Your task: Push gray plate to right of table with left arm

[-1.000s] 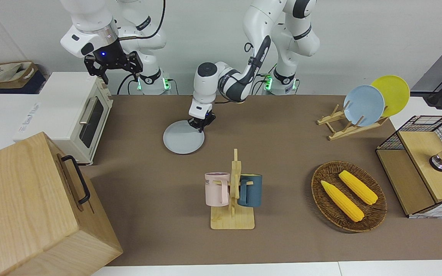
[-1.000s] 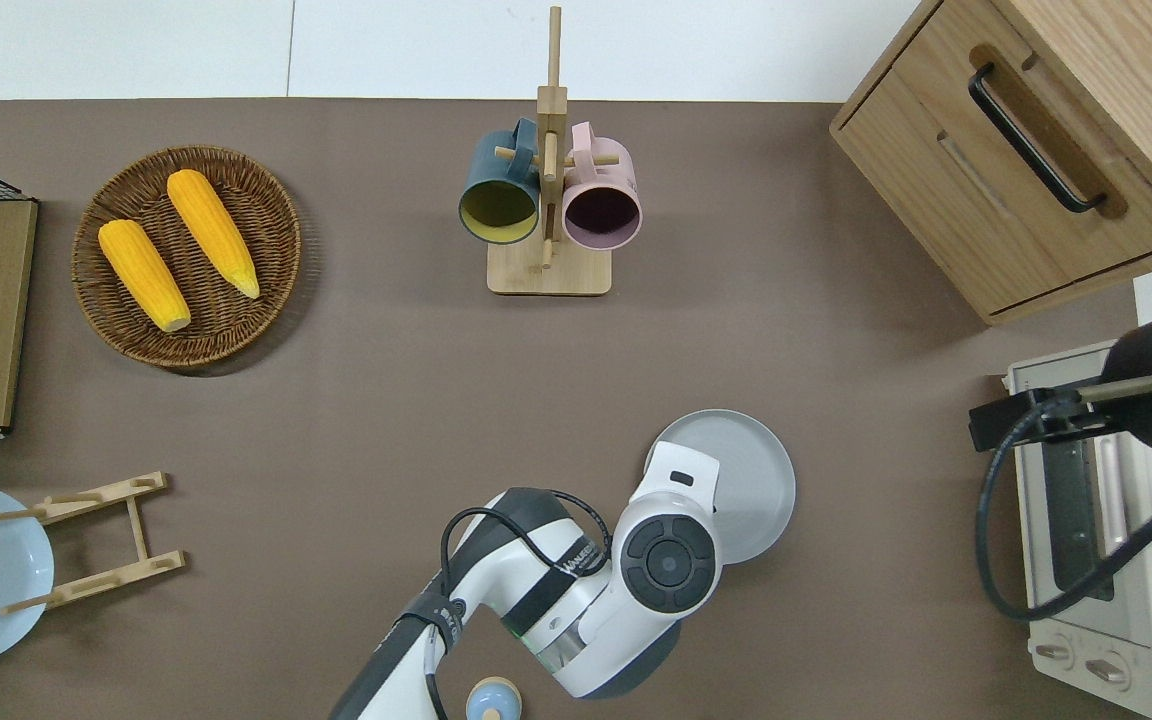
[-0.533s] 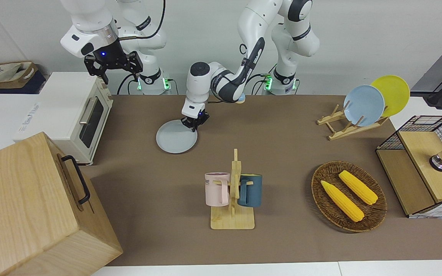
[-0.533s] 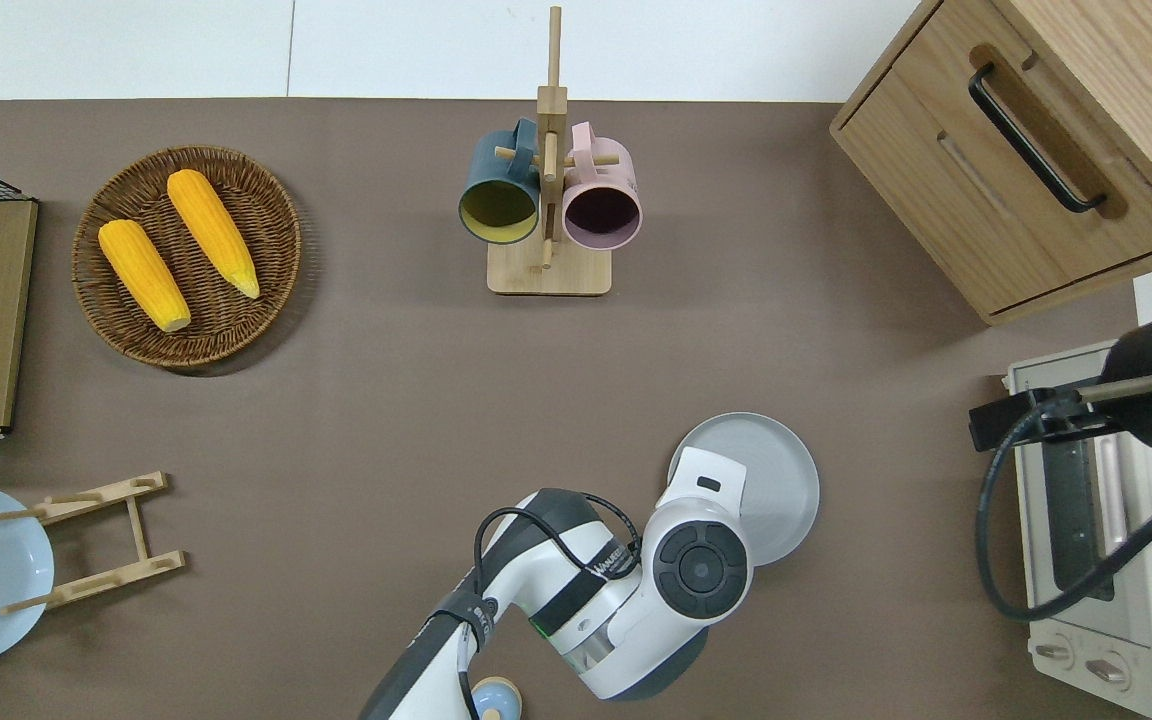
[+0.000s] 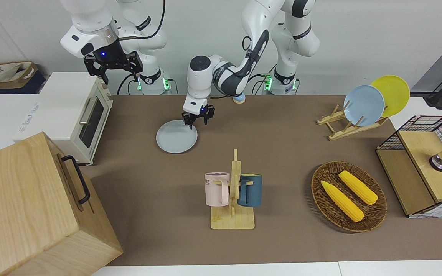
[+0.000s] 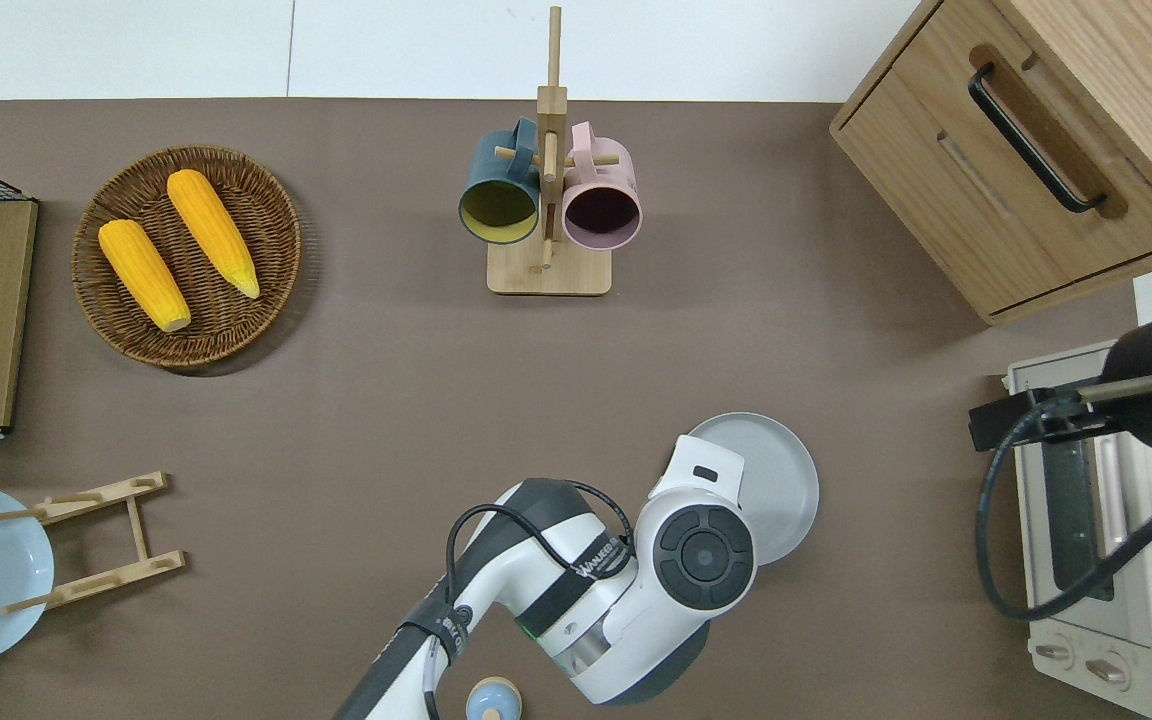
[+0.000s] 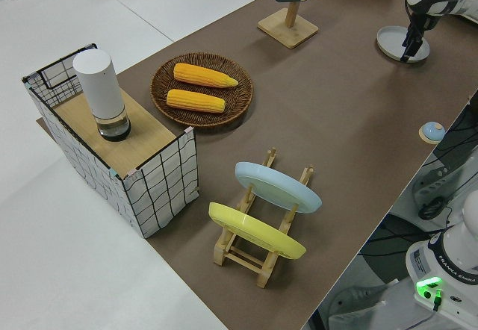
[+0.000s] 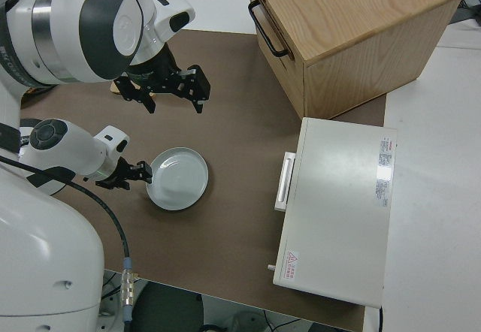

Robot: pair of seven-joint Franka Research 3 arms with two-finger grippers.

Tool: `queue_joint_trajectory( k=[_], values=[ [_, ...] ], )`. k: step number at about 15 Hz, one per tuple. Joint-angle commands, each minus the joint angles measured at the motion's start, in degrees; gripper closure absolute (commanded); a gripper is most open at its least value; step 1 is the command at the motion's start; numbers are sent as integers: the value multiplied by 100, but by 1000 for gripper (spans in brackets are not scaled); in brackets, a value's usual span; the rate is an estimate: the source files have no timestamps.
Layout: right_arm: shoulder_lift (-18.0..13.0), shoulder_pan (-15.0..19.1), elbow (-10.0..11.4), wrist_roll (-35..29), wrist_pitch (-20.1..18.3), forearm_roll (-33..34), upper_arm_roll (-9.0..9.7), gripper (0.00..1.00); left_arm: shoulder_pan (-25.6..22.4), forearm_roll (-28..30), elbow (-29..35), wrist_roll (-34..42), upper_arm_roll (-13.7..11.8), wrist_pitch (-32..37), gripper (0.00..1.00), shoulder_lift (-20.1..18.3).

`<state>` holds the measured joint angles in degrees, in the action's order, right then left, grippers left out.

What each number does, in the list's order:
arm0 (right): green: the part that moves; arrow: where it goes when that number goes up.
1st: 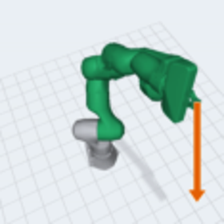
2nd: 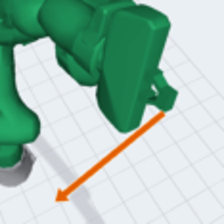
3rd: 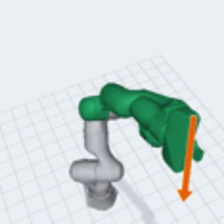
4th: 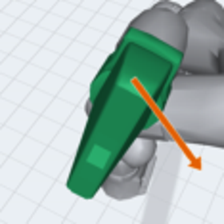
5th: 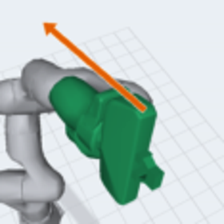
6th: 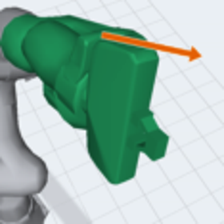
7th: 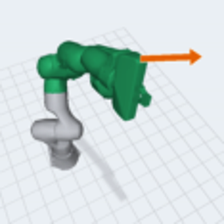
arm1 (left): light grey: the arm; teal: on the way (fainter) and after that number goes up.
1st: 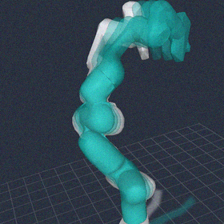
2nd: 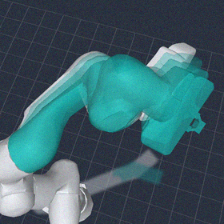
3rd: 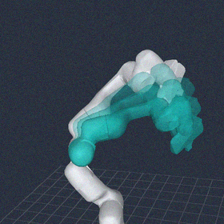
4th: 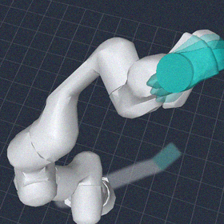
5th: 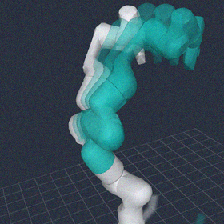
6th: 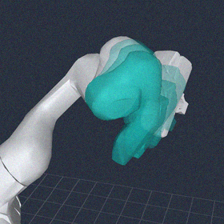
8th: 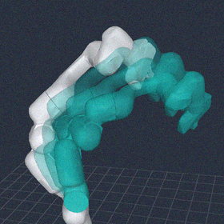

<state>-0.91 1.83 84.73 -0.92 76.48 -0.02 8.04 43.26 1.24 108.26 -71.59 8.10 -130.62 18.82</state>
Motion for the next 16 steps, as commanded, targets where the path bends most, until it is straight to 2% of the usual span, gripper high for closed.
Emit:
queue_joint_trajectory(
  k=[1,5,11,16],
  values=[
    [-14,107,-53,-75,-89,-25,92,17,-247,95,230,574,8,413,7,-430],
    [-14,107,-53,-66,-89,-25,92,17,-660,333,696,1347,8,642,7,-1107],
    [-14,115,-53,-75,-89,-25,92,17,-1697,702,697,2964,-1,2003,5,-1845],
    [-14,107,-53,-66,-89,-25,92,17,-2909,702,522,4660,-36,3286,5,-2426]
  ],
)
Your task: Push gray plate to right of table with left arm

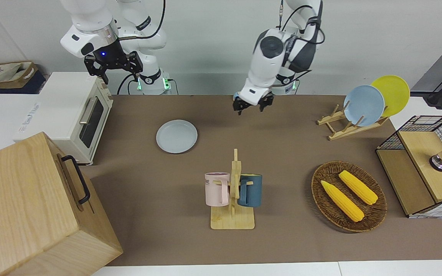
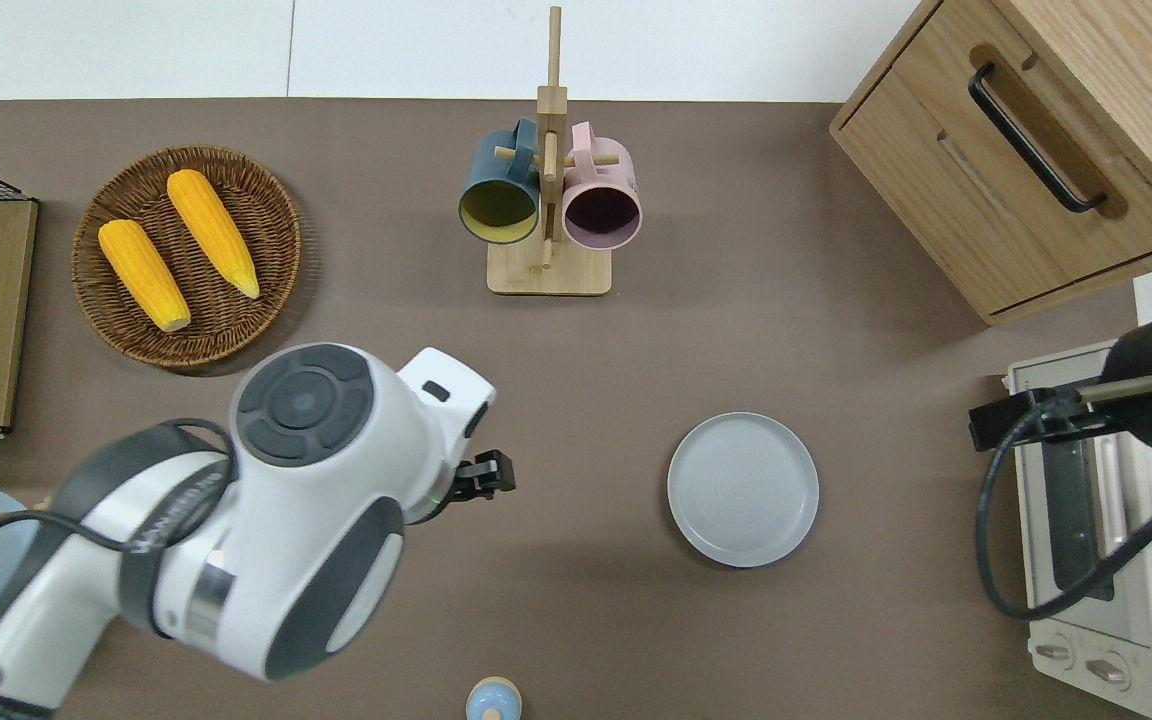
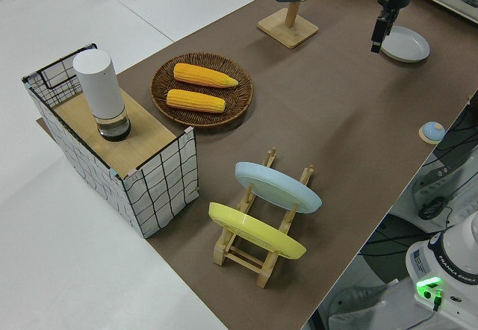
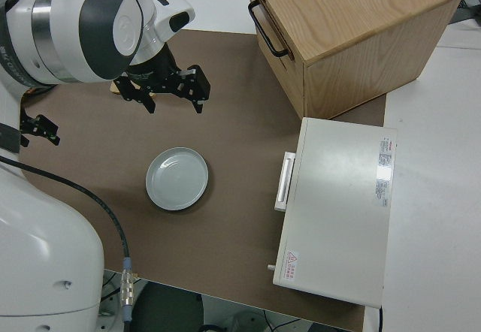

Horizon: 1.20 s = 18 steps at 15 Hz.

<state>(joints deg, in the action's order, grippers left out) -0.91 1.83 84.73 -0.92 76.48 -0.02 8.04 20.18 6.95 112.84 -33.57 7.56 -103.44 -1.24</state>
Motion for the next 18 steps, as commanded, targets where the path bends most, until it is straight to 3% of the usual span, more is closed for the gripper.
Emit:
queue_joint_trajectory(
  k=[1,4,9,11,15,18],
  values=[
    [-14,107,-53,-66,-89,-25,92,17,-812,131,-15,1156,-17,814,5,-490],
    [-14,107,-53,-75,-89,-25,92,17,-1253,96,-191,1991,-306,1307,5,-710],
    [-14,107,-53,-66,-89,-25,92,17,-1359,-272,-578,3530,-1255,1774,5,-807],
    [-14,107,-53,-66,-89,-25,92,17,-1359,-465,-754,3987,-1519,1774,5,-851],
    [-14,115,-53,-75,-89,-25,92,17,-1377,-931,-1096,4744,-1801,1704,2,-816],
    [-14,107,-53,-75,-89,-25,92,17,-1368,-871,-1404,4886,-2073,1678,2,-693]
  ],
)
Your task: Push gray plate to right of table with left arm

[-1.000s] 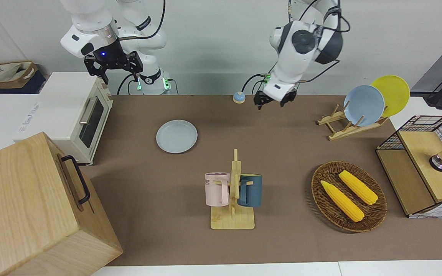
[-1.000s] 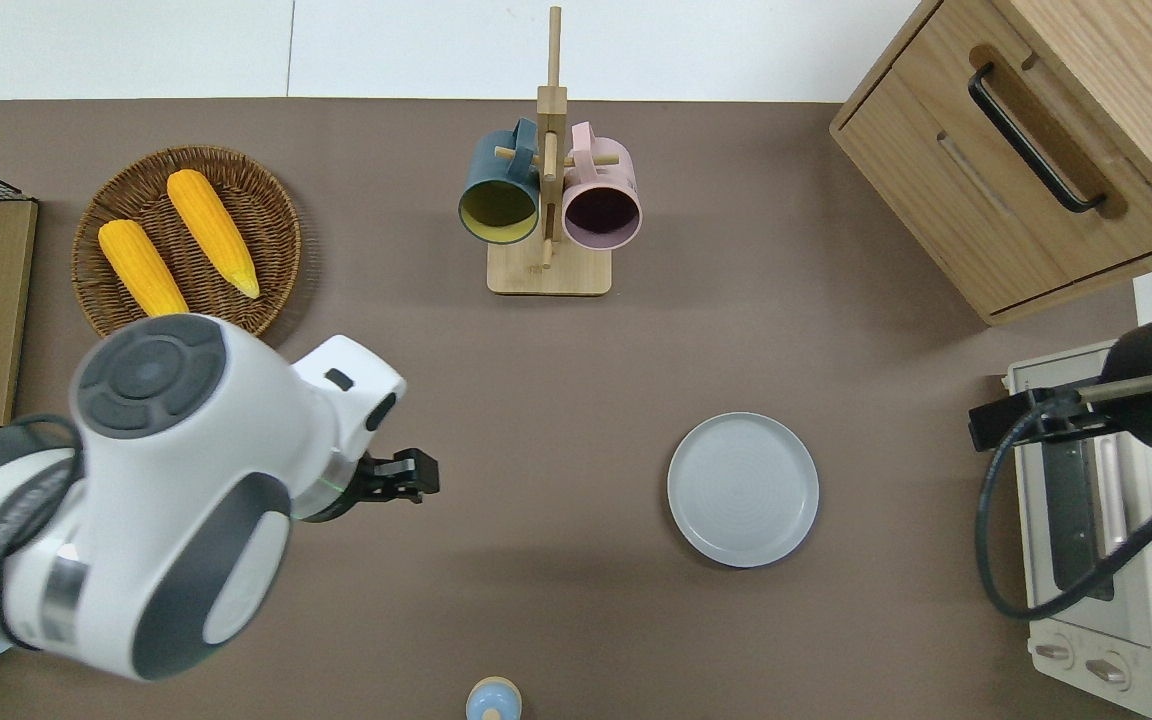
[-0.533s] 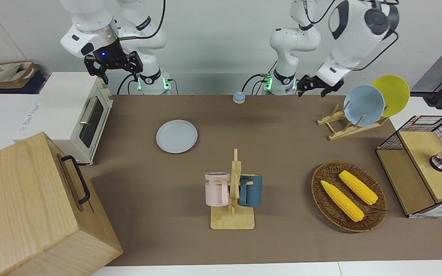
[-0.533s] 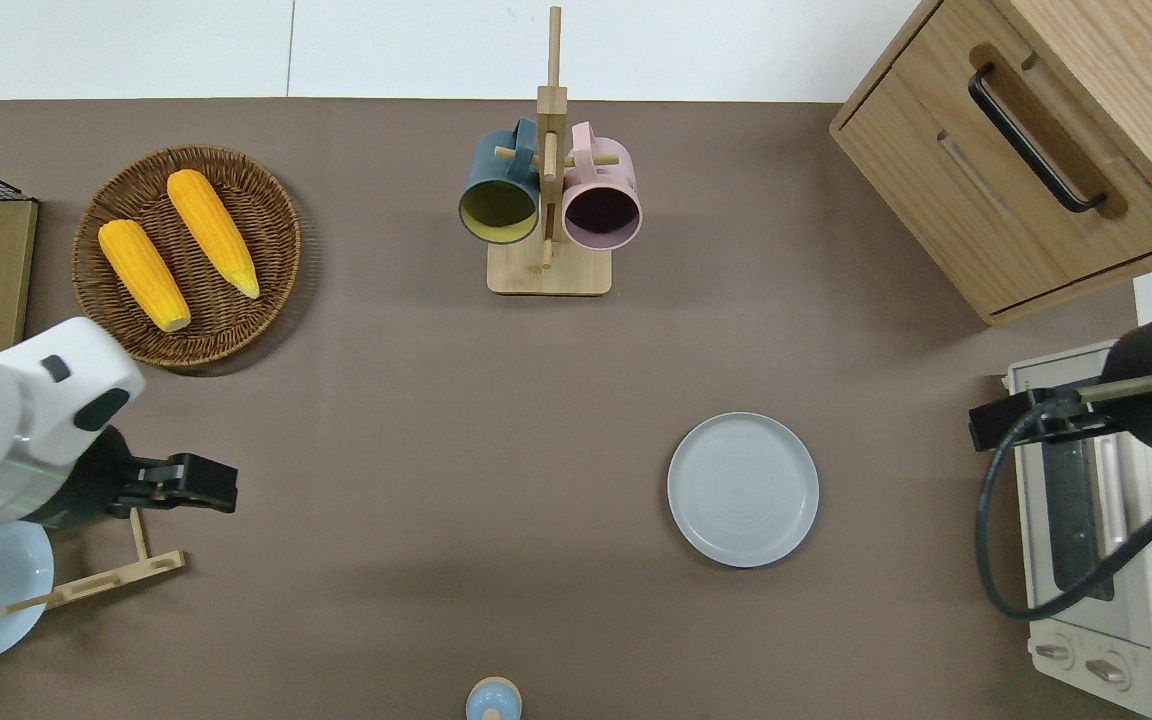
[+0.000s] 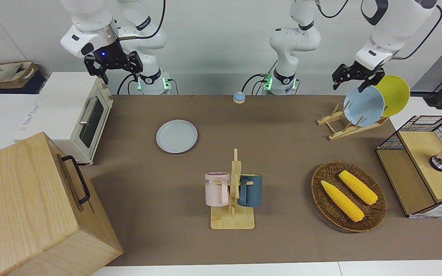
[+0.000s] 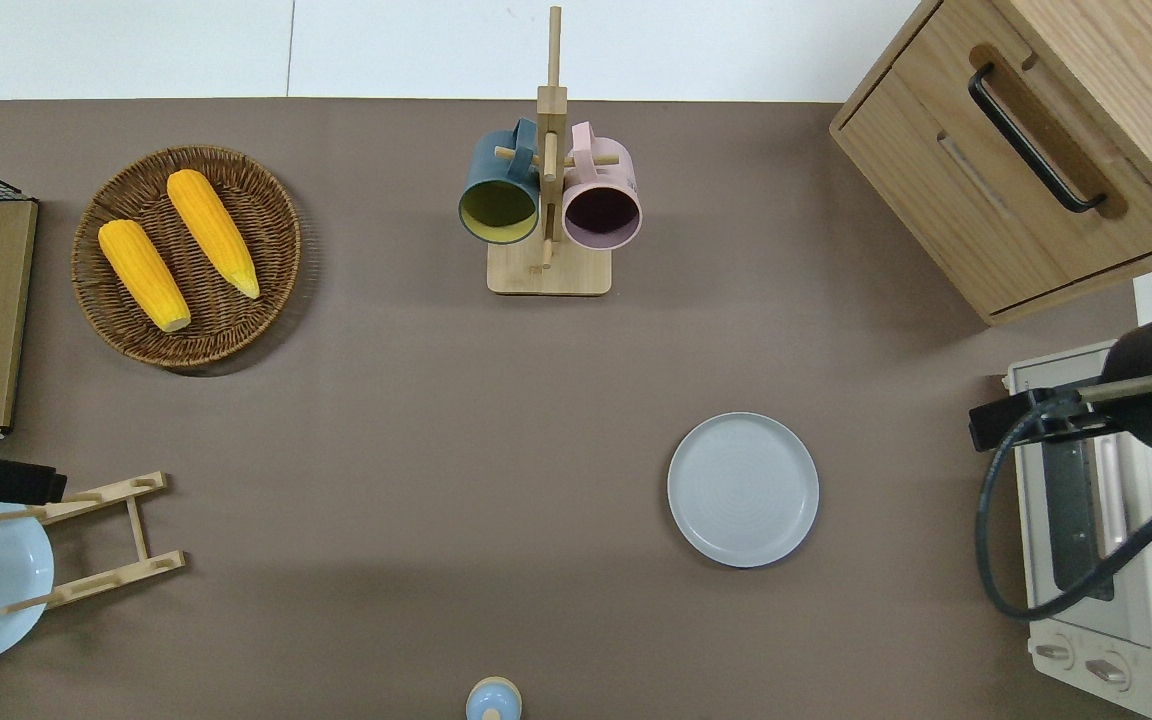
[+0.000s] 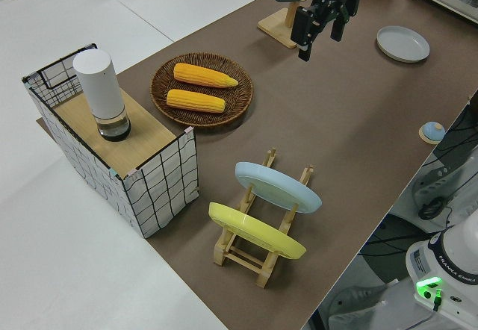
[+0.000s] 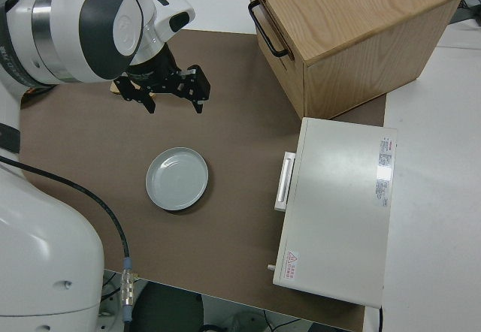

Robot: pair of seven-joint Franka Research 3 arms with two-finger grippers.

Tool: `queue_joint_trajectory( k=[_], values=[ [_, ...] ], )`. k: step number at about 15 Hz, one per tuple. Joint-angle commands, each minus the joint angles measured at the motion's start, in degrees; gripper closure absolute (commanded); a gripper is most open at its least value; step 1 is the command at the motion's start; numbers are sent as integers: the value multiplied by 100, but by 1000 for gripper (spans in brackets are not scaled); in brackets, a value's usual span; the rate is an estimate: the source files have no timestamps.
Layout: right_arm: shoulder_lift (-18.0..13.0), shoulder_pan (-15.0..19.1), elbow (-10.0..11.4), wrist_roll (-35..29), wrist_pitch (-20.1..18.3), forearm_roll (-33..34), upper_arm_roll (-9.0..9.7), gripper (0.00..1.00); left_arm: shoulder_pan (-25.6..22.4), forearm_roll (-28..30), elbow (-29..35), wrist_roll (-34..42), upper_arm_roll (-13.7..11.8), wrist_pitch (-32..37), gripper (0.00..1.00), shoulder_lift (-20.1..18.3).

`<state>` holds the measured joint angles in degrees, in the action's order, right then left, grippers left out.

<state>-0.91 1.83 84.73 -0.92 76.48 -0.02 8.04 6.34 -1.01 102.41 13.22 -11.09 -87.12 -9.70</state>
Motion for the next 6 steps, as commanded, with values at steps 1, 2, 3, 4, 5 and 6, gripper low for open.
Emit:
queue_joint_trajectory(
  k=[1,2,3,4,5,6],
  values=[
    [-14,107,-53,-66,-89,-25,92,17,16,-92,-406,233,-261,20,2,179],
    [-14,107,-53,-75,-89,-25,92,17,8,-66,-519,234,-305,-7,2,197],
    [-14,107,-53,-75,-89,-25,92,17,16,-66,-599,268,-349,-16,2,258],
    [-14,107,-53,-75,-89,-25,92,17,16,-57,-617,286,-367,-16,2,276],
    [-14,115,-53,-66,-89,-25,92,17,16,-57,-617,286,-367,-16,2,285],
    [-14,115,-53,-75,-89,-25,92,17,16,-48,-617,286,-367,-24,2,293]
  ],
)
